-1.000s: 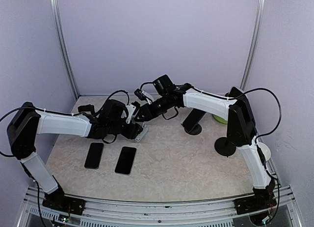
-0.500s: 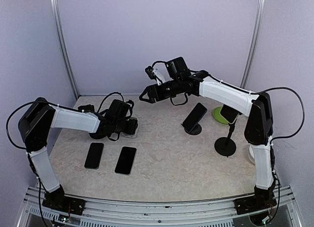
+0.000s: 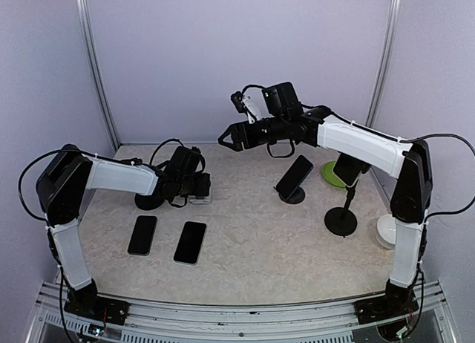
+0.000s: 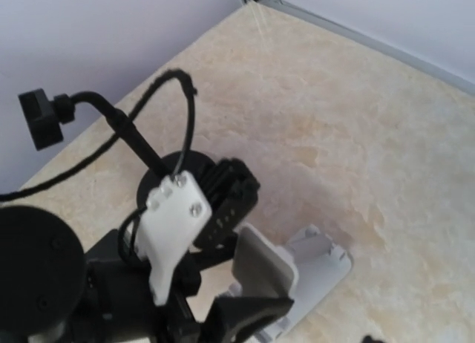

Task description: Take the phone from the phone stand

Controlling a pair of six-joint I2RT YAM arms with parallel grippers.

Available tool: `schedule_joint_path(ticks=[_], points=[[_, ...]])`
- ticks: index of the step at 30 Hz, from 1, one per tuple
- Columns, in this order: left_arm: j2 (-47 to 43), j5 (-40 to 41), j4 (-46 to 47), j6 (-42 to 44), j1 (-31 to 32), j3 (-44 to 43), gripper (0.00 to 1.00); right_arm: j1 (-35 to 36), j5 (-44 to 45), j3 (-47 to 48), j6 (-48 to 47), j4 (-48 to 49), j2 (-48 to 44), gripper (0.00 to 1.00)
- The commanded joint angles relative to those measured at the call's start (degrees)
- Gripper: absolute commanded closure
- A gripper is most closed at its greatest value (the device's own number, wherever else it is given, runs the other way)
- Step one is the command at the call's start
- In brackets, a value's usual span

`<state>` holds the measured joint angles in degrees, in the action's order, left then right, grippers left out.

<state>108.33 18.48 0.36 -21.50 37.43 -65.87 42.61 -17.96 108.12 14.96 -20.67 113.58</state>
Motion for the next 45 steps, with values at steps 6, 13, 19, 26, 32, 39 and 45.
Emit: schedule_joint_path(ticks=[6, 13, 19, 26, 32, 39, 45], points=[[0.55, -0.37, -4.9, -1.6, -0.48, -1.46, 0.1, 0.15, 3.21, -2.46, 0.44, -0.36, -7.49, 0.22], [-4.02, -0.03, -5.72, 0.01, -0.41, -1.97, 0.01, 0.25, 12.54, -5.8, 4.2, -3.17, -12.15, 0.22], [-9.94, 0.26, -5.11, 1.77, -0.28, -1.91, 0.01, 2.04, 16.18, -12.12, 8.83, 0.87, -17.88, 0.22], [-16.54, -3.61, -4.89, 4.69, -0.17, -1.65, 0.01, 2.48, 17.8, -11.11, 8.56, -5.1, -23.92, 0.22], [-21.06, -6.37, -3.91, 5.49, 0.14, 0.07, 0.01, 2.6, 21.34, -13.26, 8.6, -9.85, -33.64, 0.22], [-23.21, -9.09, -3.51, 5.84, 0.54, 0.09, 0.01, 3.09, 34.34, -14.33, 10.77, -18.0, -44.23, 0.23], [-23.08, -10.66, -3.09, 6.41, 0.85, -0.39, 0.01, 4.24, 43.05, -14.41, 16.91, -32.77, -47.49, 0.18]])
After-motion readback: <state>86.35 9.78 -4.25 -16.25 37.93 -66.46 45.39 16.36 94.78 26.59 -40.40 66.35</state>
